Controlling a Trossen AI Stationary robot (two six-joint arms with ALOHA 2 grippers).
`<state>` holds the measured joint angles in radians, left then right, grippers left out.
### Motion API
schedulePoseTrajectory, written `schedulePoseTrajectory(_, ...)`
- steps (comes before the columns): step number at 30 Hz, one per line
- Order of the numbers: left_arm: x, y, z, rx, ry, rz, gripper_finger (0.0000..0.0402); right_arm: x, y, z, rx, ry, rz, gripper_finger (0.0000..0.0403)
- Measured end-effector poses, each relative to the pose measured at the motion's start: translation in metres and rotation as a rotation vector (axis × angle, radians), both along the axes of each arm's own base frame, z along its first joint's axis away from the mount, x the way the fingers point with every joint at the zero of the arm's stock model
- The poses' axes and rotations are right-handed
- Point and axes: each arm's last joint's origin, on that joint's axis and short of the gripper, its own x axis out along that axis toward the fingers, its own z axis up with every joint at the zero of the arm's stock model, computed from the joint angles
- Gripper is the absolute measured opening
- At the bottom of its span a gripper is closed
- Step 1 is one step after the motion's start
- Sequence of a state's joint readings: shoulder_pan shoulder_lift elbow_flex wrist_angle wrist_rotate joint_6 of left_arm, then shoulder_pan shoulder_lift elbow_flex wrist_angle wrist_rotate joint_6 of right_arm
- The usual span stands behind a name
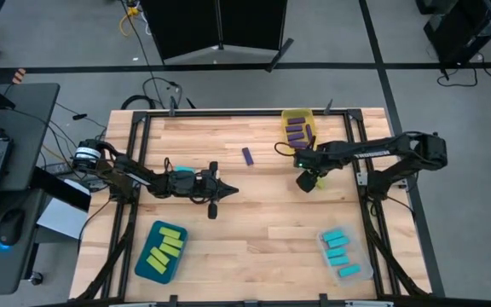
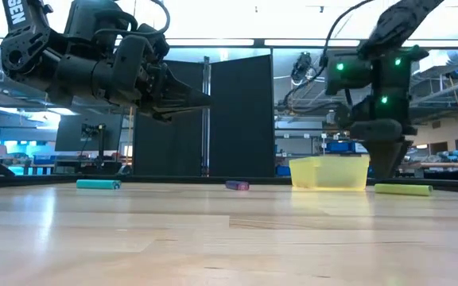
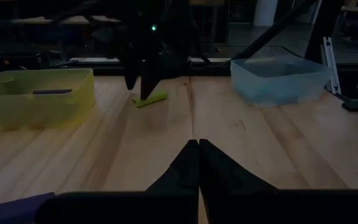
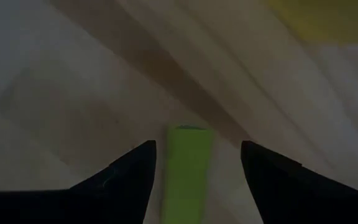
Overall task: Sort blocks
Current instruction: Put the green block into the blue bin
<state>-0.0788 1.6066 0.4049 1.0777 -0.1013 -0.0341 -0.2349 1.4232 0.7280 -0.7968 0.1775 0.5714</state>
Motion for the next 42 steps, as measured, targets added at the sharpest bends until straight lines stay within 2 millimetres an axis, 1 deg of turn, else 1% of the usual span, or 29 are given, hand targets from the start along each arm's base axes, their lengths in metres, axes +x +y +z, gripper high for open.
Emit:
schedulePoseTrajectory(6, 0.0, 0.0, 0.0, 0.0, 0.0, 0.0, 0.001, 0.004, -0.001, -0.015, 0.038, 0.07, 0.031, 0.0237)
schedulePoseTrajectory(10, 0.0, 0.0, 0.0, -0.004, 0.0, 0.0, 0.001, 0.007, -0.002, -0.021, 0.056, 0.075, 0.048, 0.0219)
schedulePoseTrajectory(14, 0.0, 0.0, 0.0, -0.024, -0.001, 0.003, 0.001, 0.009, -0.006, -0.022, 0.102, 0.057, 0.059, 0.0186)
schedulePoseTrajectory(19, 0.0, 0.0, 0.0, -0.085, -0.003, 0.01, 0.001, 0.009, -0.009, -0.021, 0.154, 0.031, 0.133, 0.012)
schedulePoseTrajectory(21, 0.0, 0.0, 0.0, -0.118, -0.004, 0.014, 0.001, 0.01, -0.007, -0.018, 0.148, 0.018, 0.166, 0.0115)
schedulePoseTrajectory(22, 0.0, 0.0, 0.0, -0.129, -0.004, 0.016, 0.001, 0.012, -0.005, -0.015, 0.146, -0.014, 0.18, 0.0115)
schedulePoseTrajectory(26, 0.0, 0.0, 0.0, -0.154, -0.006, 0.02, 0.001, 0.025, 0.007, 0.01, 0.077, -0.231, 0.266, 0.0115)
schedulePoseTrajectory(30, 0.001, 0.0, 0.001, -0.156, -0.009, 0.019, 0.001, 0.046, 0.028, 0.037, -0.054, -0.535, 0.373, 0.0115)
schedulePoseTrajectory(32, 0.002, 0.0, 0.002, -0.157, -0.01, 0.009, 0.001, 0.058, 0.04, 0.047, -0.126, -0.678, 0.431, 0.0115)
schedulePoseTrajectory(37, 0.003, -0.004, 0.004, -0.158, -0.017, -0.014, 0.002, 0.081, 0.073, 0.06, -0.267, -0.944, 0.579, 0.0115)
schedulePoseTrajectory(39, 0.005, -0.008, 0.007, -0.161, -0.026, -0.045, 0.0032, 0.087, 0.084, 0.062, -0.315, -1.009, 0.628, 0.0115)
schedulePoseTrajectory(42, 0.01, -0.013, 0.013, -0.156, -0.051, -0.075, 0.0059, 0.093, 0.093, 0.066, -0.355, -1.095, 0.646, 0.0115)
